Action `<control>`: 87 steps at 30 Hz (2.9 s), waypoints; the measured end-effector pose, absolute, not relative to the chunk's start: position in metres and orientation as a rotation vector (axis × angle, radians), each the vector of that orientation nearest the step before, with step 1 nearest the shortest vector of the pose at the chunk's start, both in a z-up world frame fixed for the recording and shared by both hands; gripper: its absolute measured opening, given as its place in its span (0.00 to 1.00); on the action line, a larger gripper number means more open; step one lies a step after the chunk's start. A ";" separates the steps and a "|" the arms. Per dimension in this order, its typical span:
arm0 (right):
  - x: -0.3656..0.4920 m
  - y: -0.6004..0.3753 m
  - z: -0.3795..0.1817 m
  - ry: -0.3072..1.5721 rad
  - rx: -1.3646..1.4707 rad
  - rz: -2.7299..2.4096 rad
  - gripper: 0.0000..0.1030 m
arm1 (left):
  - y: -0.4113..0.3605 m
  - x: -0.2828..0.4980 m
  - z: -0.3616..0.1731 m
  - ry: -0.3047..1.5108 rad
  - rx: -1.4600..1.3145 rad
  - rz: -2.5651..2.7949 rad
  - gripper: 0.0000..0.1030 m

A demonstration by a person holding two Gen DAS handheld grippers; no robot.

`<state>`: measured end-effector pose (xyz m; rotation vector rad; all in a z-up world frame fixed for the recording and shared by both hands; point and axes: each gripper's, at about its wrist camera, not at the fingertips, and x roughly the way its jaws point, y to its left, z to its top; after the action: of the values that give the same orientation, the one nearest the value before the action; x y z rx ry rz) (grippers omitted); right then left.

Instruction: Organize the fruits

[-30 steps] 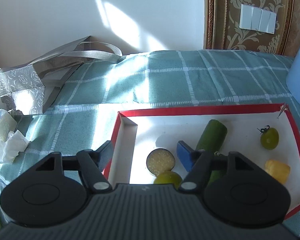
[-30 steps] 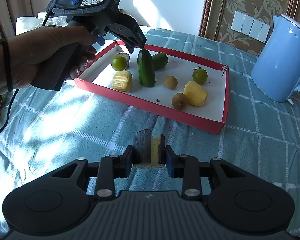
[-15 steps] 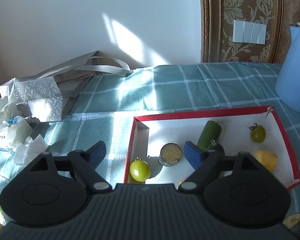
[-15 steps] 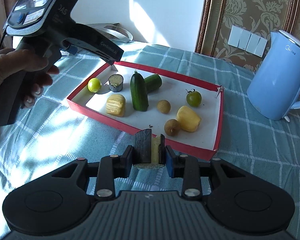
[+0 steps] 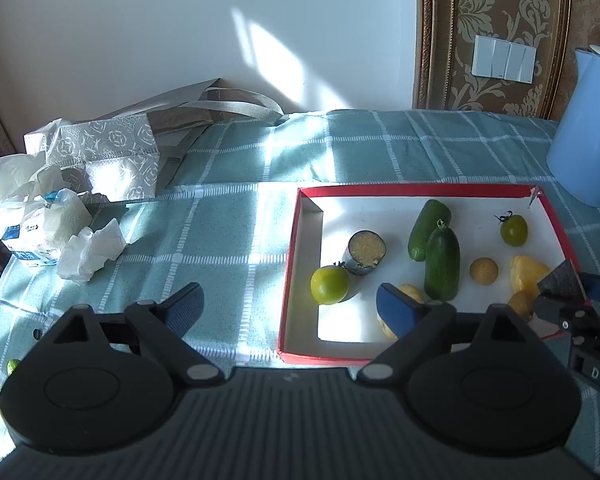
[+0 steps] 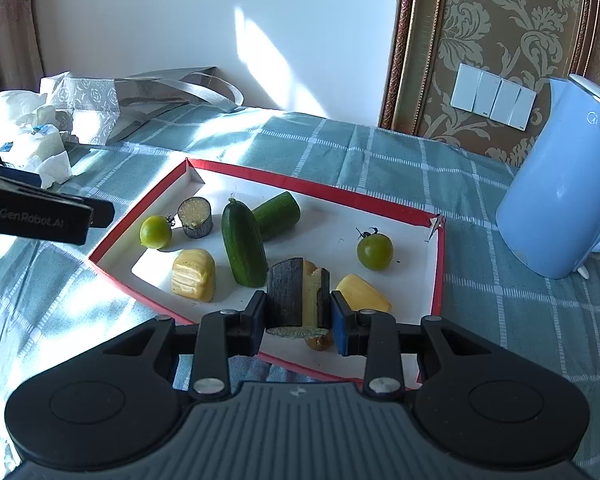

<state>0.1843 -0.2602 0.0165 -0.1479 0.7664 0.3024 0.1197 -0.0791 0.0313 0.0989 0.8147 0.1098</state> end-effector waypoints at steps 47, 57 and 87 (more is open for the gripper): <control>0.268 -0.257 -0.015 0.809 -0.165 0.221 0.69 | -0.059 0.094 0.053 0.824 0.106 0.165 1.00; 0.217 -0.282 0.038 0.687 -0.046 0.242 0.75 | -0.060 0.094 0.056 0.822 0.066 0.170 1.00; 0.061 -0.308 0.035 0.770 0.025 0.251 0.82 | -0.098 0.061 0.064 0.820 0.075 0.068 1.00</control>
<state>0.0612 -0.3085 0.0355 0.0247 0.7703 0.2510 0.0610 -0.0979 0.0637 0.0749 0.8198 0.0677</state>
